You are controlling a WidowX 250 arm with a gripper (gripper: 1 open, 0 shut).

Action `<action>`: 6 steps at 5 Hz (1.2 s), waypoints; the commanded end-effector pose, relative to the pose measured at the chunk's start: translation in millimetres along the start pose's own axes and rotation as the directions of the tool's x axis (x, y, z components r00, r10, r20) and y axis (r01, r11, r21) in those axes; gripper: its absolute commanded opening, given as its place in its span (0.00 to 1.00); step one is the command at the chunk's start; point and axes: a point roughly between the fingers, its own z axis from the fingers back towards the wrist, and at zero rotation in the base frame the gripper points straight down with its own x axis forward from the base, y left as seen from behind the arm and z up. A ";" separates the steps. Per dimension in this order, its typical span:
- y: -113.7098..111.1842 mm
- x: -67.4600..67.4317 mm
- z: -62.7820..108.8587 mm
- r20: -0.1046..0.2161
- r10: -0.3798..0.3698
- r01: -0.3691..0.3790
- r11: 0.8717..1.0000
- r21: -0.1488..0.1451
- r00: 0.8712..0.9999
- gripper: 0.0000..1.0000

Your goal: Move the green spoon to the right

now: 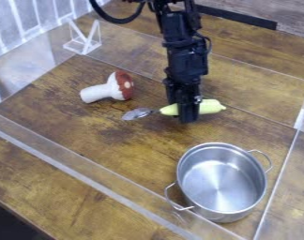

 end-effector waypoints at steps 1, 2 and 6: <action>6.0 7.9 28.6 0.069 -0.007 0.006 1.000 0.020 0.998 0.00; 4.5 8.4 22.3 0.077 0.010 -0.010 1.000 -0.009 0.997 0.00; 3.3 -11.8 36.7 0.117 0.154 -0.155 0.988 0.002 0.981 1.00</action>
